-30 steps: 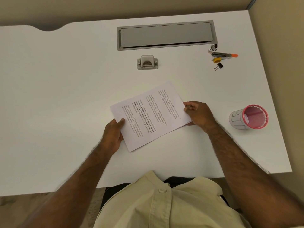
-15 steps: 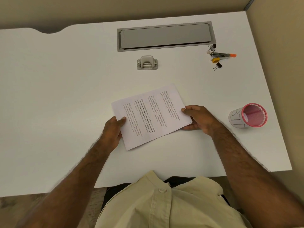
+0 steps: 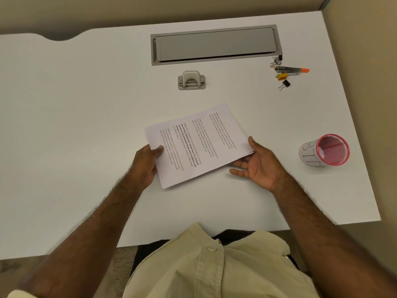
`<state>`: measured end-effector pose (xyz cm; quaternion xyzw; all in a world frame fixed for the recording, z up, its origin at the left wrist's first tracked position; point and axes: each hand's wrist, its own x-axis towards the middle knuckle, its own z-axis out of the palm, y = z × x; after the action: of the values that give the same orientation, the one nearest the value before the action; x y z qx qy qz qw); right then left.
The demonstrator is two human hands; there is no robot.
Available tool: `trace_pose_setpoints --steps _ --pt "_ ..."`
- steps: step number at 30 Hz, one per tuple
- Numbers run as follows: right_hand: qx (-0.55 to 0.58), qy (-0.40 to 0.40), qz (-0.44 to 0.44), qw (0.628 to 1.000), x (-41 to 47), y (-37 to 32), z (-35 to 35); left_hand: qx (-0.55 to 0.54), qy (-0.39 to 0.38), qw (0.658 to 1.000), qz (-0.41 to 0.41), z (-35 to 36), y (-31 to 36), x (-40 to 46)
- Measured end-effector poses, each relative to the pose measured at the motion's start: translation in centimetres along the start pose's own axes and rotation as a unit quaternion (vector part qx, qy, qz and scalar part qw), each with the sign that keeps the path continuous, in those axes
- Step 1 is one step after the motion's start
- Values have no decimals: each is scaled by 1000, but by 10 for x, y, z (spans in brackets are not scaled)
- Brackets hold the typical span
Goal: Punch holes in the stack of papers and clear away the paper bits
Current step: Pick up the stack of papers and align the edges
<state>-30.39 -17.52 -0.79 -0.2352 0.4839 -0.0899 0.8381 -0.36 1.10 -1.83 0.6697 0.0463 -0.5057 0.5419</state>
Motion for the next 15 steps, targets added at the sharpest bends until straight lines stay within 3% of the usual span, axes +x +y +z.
trace_pose_setpoints --steps 15 --pt "35 123 -12 992 10 57 58 64 12 998 -18 2 26 26"
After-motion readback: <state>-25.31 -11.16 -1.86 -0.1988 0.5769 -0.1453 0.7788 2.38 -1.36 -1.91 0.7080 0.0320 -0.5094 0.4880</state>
